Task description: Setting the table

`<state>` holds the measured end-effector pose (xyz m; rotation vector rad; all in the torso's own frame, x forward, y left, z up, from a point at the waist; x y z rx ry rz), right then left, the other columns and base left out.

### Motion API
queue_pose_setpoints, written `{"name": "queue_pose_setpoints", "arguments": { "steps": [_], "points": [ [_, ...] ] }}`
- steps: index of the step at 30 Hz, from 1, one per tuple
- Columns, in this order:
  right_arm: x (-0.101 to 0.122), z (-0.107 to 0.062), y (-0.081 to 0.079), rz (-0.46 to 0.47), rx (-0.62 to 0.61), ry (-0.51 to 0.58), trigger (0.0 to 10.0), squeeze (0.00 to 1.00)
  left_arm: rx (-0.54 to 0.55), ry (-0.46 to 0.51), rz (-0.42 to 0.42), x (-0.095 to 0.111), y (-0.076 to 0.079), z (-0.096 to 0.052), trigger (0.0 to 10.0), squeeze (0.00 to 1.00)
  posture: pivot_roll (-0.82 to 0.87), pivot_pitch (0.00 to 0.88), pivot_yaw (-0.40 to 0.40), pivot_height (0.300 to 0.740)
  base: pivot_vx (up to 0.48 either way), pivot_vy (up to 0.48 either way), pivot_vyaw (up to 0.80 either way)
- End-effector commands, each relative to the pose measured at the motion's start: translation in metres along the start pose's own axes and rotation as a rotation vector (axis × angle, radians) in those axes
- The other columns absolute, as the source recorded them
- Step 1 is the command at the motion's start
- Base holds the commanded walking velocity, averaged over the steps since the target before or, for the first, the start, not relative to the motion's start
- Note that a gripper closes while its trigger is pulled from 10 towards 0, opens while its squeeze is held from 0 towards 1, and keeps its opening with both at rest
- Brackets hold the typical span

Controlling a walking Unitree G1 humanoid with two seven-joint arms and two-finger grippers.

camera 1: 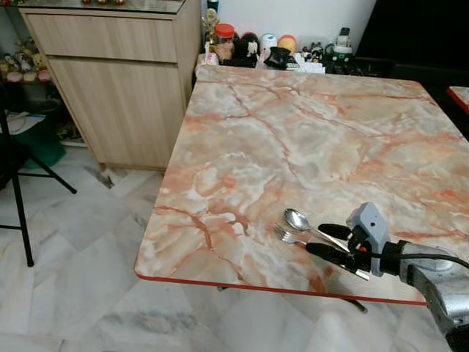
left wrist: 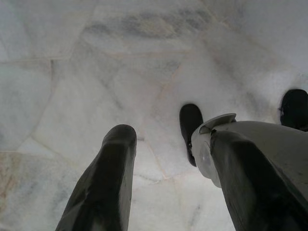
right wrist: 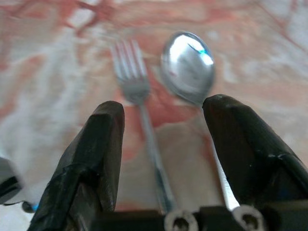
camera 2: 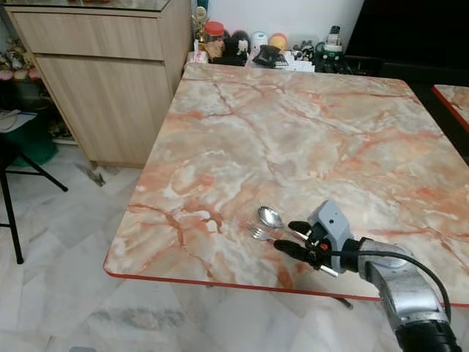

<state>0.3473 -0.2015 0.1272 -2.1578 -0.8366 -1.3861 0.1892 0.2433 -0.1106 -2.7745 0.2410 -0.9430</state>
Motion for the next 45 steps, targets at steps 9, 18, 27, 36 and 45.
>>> {"name": "queue_pose_setpoints", "arguments": {
  "steps": [9, 18, 27, 36, 45],
  "points": [
    [-0.006, 0.007, -0.002, -0.026, 0.025, -0.005, 10.0, 0.0, -0.008, -0.049, 0.015, -0.015, 0.0, -0.003, 10.0, 0.0, 0.02, 0.195, -0.023, 0.74, 0.0, 0.0, 0.0],
    [-0.001, 0.009, -0.013, -0.059, 0.09, 0.012, 10.0, 0.0, -0.009, -0.049, 0.014, -0.015, 0.0, -0.003, 10.0, 0.0, 0.02, 0.197, -0.024, 0.74, 0.0, 0.0, 0.0],
    [-0.011, 0.014, -0.016, -0.06, 0.097, -0.022, 10.0, 0.0, -0.009, -0.047, 0.016, -0.014, 0.0, -0.003, 10.0, 0.0, 0.02, 0.196, -0.024, 0.74, 0.0, 0.0, 0.0],
    [-0.013, 0.017, -0.021, -0.067, 0.12, -0.026, 1.7, 0.0, -0.008, -0.048, 0.015, -0.015, 0.0, -0.003, 10.0, 0.0, 0.03, 0.198, -0.025, 0.74, 0.0, 0.0, 0.0],
    [-0.017, 0.02, -0.02, -0.07, 0.107, -0.04, 10.0, 0.0, -0.009, -0.047, 0.015, -0.014, 0.001, -0.003, 10.0, 0.0, 0.03, 0.199, -0.025, 0.74, 0.0, 0.0, 0.0]
  ]
}}
Point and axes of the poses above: a point about 5 cm out from each wrist's last joint towards the gripper, its own z axis pointing out of the wrist towards the gripper, its own x axis along the axis of the wrist's last joint, y = z × x, the point moved 4 cm from there along z, pointing out of the wrist towards the gripper, and after that the axes turned 8 degrees about z, right-handed, at the moved point
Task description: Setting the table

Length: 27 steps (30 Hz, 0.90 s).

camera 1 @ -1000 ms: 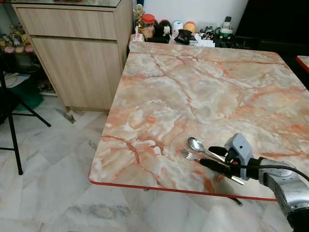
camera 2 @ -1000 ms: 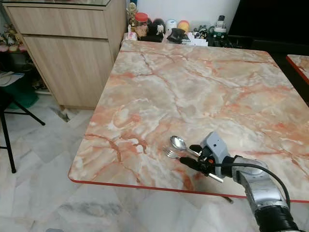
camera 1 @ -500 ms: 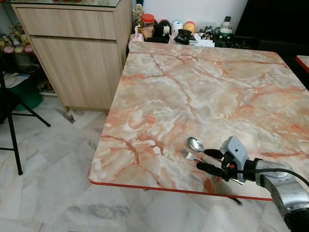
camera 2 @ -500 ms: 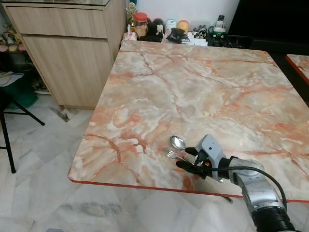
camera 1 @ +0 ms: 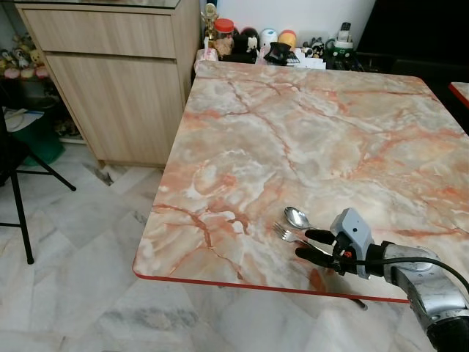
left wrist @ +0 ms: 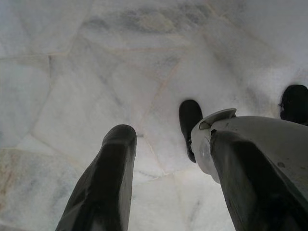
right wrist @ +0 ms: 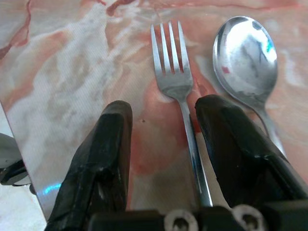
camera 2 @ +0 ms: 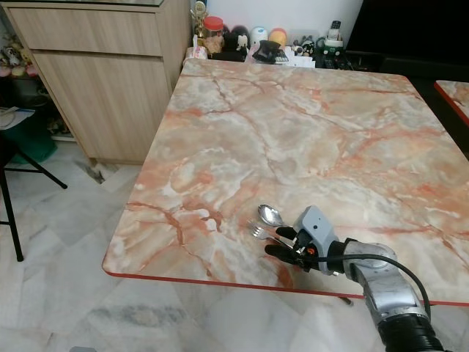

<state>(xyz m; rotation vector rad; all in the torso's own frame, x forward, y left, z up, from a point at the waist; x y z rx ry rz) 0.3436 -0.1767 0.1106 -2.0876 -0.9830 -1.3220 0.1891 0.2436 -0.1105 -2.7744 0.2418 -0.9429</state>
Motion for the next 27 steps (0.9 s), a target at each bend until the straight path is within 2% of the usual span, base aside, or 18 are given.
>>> {"name": "queue_pose_setpoints", "arguments": {
  "steps": [1, 27],
  "points": [
    [-0.007, 0.0, -0.001, 0.004, 0.002, -0.014, 10.0, 0.0, -0.009, -0.047, 0.015, -0.014, 0.001, -0.003, 10.0, 0.0, 0.03, 0.199, -0.025, 0.74, 0.0, 0.0, 0.0],
    [-0.013, -0.003, 0.009, 0.027, -0.046, -0.032, 10.0, 0.0, -0.007, -0.047, 0.017, -0.014, 0.0, -0.003, 10.0, 0.0, 0.03, 0.202, -0.022, 0.74, 0.0, 0.0, 0.0]
  ]
}}
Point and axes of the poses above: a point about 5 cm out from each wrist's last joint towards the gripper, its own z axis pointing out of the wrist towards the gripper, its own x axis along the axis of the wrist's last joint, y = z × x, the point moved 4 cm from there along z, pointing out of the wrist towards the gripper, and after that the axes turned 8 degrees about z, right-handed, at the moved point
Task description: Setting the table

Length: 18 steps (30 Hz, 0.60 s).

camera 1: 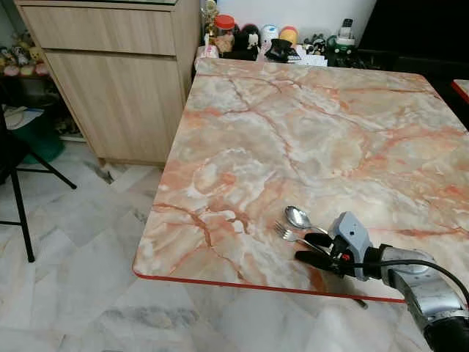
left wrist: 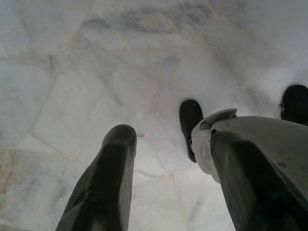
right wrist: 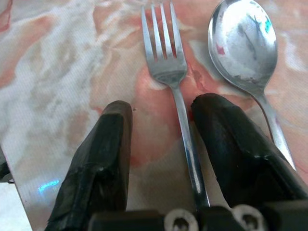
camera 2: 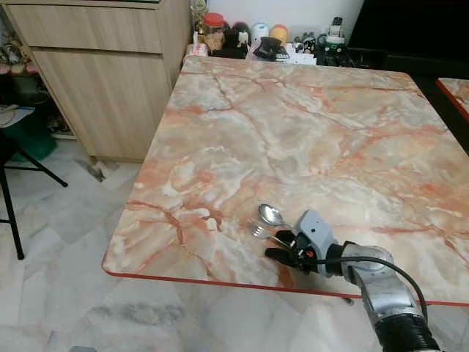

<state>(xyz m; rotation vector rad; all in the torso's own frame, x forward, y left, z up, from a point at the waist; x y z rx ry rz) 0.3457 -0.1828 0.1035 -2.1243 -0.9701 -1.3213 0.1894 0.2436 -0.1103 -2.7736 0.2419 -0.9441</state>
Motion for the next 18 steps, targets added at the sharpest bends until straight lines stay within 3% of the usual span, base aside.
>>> {"name": "queue_pose_setpoints", "arguments": {
  "steps": [1, 9, 11, 13, 14, 16, 18],
  "points": [
    [-0.006, -0.003, 0.004, 0.021, -0.02, -0.016, 10.0, 0.0, -0.008, -0.048, 0.018, -0.015, 0.001, -0.003, 10.0, 0.0, 0.03, 0.202, -0.022, 0.74, 0.0, 0.0, 0.0],
    [-0.018, -0.002, 0.005, 0.057, -0.035, -0.04, 10.0, 0.0, -0.011, -0.047, 0.016, -0.015, 0.001, -0.003, 10.0, 0.0, 0.03, 0.204, -0.023, 0.74, 0.0, 0.0, 0.0],
    [-0.021, -0.002, 0.004, 0.061, -0.028, -0.046, 2.0, 0.0, -0.011, -0.048, 0.015, -0.015, 0.001, -0.003, 10.0, 0.0, 0.03, 0.204, -0.023, 0.74, 0.0, 0.0, 0.0],
    [-0.022, -0.002, 0.004, 0.064, -0.025, -0.047, 2.0, 0.0, -0.012, -0.048, 0.015, -0.015, 0.001, -0.003, 10.0, 0.0, 0.03, 0.204, -0.023, 0.74, 0.0, 0.0, 0.0],
    [-0.022, -0.002, 0.003, 0.066, -0.026, -0.048, 0.4, 0.0, -0.013, -0.049, 0.015, -0.015, 0.001, -0.003, 10.0, 0.0, 0.03, 0.205, -0.024, 0.74, 0.0, 0.0, 0.0],
    [-0.024, -0.002, 0.003, 0.068, -0.026, -0.051, 0.6, 0.0, -0.014, -0.05, 0.014, -0.016, 0.001, -0.003, 10.0, 0.0, 0.03, 0.205, -0.024, 0.74, 0.0, 0.0, 0.0],
    [-0.026, -0.001, 0.003, 0.07, -0.025, -0.056, 0.1, 0.0, -0.015, -0.052, 0.013, -0.016, 0.002, -0.004, 10.0, 0.0, 0.03, 0.206, -0.024, 0.74, 0.0, 0.0, 0.0]
  ]
}}
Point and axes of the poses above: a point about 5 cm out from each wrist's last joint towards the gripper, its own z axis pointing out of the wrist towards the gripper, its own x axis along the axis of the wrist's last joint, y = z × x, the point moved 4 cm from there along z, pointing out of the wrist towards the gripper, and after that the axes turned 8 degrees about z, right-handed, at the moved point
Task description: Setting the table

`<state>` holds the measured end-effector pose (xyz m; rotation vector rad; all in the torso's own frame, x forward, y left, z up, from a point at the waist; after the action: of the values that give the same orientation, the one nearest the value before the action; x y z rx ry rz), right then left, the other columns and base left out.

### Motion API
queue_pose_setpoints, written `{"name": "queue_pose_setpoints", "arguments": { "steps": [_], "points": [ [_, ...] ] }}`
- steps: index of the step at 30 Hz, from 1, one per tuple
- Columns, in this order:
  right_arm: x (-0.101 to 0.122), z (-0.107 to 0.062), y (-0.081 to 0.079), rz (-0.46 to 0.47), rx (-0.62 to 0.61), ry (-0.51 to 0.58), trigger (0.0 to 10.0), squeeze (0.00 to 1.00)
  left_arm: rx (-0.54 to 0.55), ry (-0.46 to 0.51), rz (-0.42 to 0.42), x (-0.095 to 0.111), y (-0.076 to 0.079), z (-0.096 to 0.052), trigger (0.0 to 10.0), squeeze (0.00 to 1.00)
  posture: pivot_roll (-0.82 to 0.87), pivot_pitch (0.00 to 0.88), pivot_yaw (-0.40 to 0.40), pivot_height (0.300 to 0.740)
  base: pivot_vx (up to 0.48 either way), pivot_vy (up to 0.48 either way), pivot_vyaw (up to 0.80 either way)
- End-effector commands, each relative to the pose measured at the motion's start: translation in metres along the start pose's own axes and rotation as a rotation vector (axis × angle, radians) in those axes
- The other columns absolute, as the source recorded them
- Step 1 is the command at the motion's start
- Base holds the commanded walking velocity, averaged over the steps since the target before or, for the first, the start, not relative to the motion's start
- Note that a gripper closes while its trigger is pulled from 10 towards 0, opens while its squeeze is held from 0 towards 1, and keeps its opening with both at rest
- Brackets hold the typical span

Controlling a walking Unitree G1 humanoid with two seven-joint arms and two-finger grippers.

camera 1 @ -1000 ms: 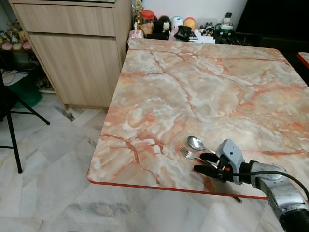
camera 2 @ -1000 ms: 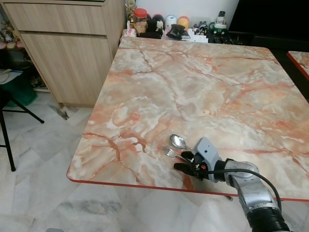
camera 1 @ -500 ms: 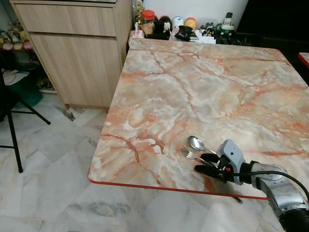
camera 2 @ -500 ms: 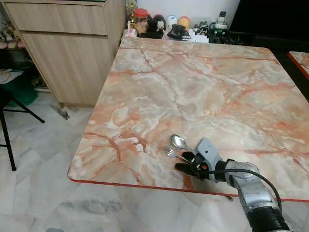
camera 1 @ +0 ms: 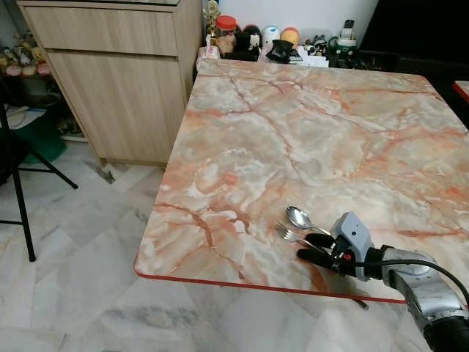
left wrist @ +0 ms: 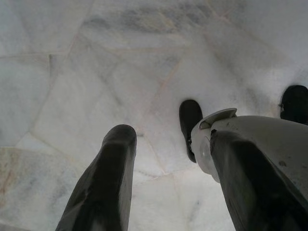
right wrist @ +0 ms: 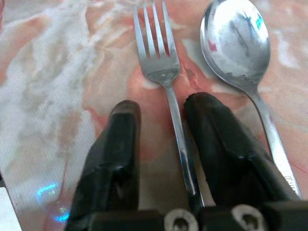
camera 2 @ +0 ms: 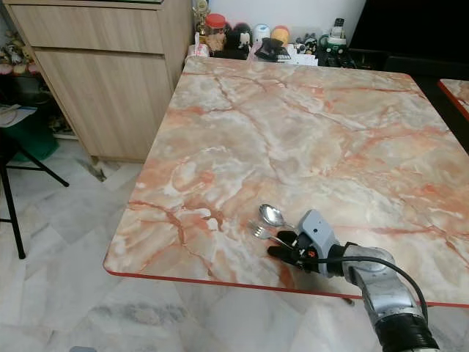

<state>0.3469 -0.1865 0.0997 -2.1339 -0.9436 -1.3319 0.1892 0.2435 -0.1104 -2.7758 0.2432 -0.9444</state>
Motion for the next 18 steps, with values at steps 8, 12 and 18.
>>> {"name": "queue_pose_setpoints", "arguments": {
  "steps": [8, 12, 18],
  "points": [
    [-0.022, 0.0003, -0.0014, 0.051, -0.005, -0.066, 0.0, 0.0, -0.014, -0.053, 0.013, -0.0162, 0.0015, -0.0035, 10.0, 0.0, 0.03, 0.206, -0.024, 0.74, 0.0, 0.0, 0.0],
    [-0.0243, 0.0021, -0.0036, 0.043, 0.001, -0.076, 0.4, 0.0, -0.018, -0.054, 0.016, -0.016, 0.0024, -0.0034, 10.0, 0.0, 0.03, 0.204, -0.025, 0.74, 0.0, 0.0, 0.0],
    [-0.0267, 0.0041, -0.0066, 0.043, 0.009, -0.082, 0.3, 0.0, -0.021, -0.057, 0.016, -0.0166, 0.0036, -0.0034, 10.0, 0.0, 0.03, 0.203, -0.025, 0.74, 0.0, 0.0, 0.0]
  ]
}}
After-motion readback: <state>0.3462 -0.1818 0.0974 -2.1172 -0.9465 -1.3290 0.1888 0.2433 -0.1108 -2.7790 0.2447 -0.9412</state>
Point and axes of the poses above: a point about 5 cm out from each wrist's last joint towards the gripper, its own z axis pointing out of the wrist towards the gripper, its own x axis along the axis of the wrist's last joint, y = z × x, the point moved 4 cm from there along z, pointing out of the wrist towards the gripper, and after that the axes turned 8 degrees about z, right-handed, at the moved point
